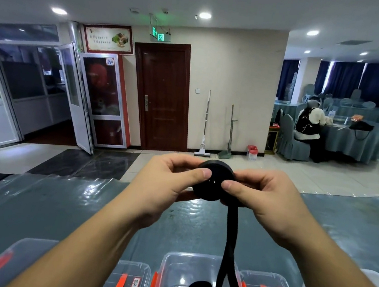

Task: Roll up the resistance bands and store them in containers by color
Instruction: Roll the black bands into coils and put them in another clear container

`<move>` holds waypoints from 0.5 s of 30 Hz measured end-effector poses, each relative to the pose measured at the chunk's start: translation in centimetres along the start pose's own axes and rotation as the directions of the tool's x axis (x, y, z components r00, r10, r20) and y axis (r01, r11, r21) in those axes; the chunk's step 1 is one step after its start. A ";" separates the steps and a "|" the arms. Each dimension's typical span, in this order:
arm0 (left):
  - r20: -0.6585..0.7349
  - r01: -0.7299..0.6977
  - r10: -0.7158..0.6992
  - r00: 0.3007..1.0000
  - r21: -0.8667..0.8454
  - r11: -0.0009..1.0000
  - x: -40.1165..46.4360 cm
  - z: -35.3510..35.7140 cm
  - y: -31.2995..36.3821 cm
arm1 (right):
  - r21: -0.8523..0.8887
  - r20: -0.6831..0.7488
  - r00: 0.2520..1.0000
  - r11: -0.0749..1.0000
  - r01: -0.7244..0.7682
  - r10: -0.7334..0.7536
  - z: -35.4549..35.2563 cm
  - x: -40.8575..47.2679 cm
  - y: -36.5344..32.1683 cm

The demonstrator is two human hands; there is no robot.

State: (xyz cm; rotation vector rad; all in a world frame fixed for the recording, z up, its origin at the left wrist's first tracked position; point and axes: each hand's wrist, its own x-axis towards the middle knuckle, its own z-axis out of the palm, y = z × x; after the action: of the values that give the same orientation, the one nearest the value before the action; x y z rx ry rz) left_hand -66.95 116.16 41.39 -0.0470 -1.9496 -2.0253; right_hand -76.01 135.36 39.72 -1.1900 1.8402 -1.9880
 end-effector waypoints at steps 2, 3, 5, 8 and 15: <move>0.060 -0.035 0.025 0.998 0.182 0.983 0.0 -0.5 0.1 | -0.097 0.059 0.997 0.995 -0.038 0.044 -0.3 0.0 -0.4; 0.116 -0.073 0.037 0.993 0.323 0.944 0.1 -0.7 0.4 | -0.159 0.101 0.993 0.986 -0.051 0.068 -0.5 0.0 -0.6; 0.188 -0.124 0.040 0.981 0.460 0.879 0.2 -1.0 0.8 | -0.229 0.160 0.983 0.972 -0.053 0.091 -0.6 0.1 -1.1; 0.112 -0.105 0.077 0.991 0.276 0.955 0.2 -0.7 1.3 | -0.110 0.097 0.994 0.993 -0.040 0.051 -0.4 0.4 -1.1; 0.027 0.004 -0.005 1.000 0.040 0.999 0.0 -0.2 0.1 | -0.056 0.031 1.000 0.998 0.003 -0.001 -0.2 0.1 -0.7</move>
State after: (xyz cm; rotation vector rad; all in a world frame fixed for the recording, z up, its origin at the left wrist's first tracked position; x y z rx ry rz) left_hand -66.93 115.95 41.45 -0.0613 -2.0079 -1.9971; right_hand -75.98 135.60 40.43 -1.2310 1.8917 -1.9201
